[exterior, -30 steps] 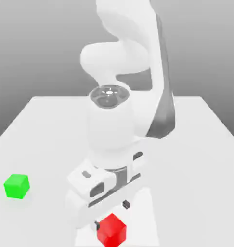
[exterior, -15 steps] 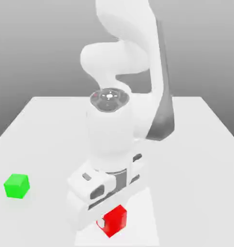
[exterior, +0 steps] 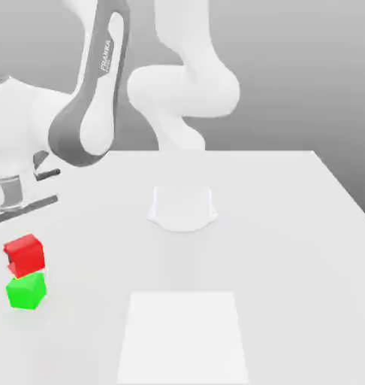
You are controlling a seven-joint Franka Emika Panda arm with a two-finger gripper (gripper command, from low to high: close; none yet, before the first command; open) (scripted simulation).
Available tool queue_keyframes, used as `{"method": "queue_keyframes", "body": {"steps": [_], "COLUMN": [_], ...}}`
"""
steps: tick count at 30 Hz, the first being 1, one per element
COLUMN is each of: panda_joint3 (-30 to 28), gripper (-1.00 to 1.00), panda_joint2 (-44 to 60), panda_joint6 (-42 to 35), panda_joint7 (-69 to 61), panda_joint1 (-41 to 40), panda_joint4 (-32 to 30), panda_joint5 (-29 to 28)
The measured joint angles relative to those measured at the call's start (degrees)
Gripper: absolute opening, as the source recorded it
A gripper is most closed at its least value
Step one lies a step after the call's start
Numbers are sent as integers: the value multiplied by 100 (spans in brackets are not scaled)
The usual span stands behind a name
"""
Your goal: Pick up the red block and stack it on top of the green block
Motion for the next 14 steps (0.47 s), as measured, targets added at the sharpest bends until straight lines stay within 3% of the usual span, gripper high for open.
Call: {"method": "queue_keyframes", "body": {"steps": [6,7,14], "panda_joint3": [552,635,629], "gripper": [-100,100,100], "panda_joint2": [973,1083,1070], "panda_joint6": [832,924,924], "panda_joint7": [-986,-1077,-1066], "panda_joint1": [-224,-283,-281], "panda_joint4": [33,39,38], "panda_joint5": [1123,1247,1230]}}
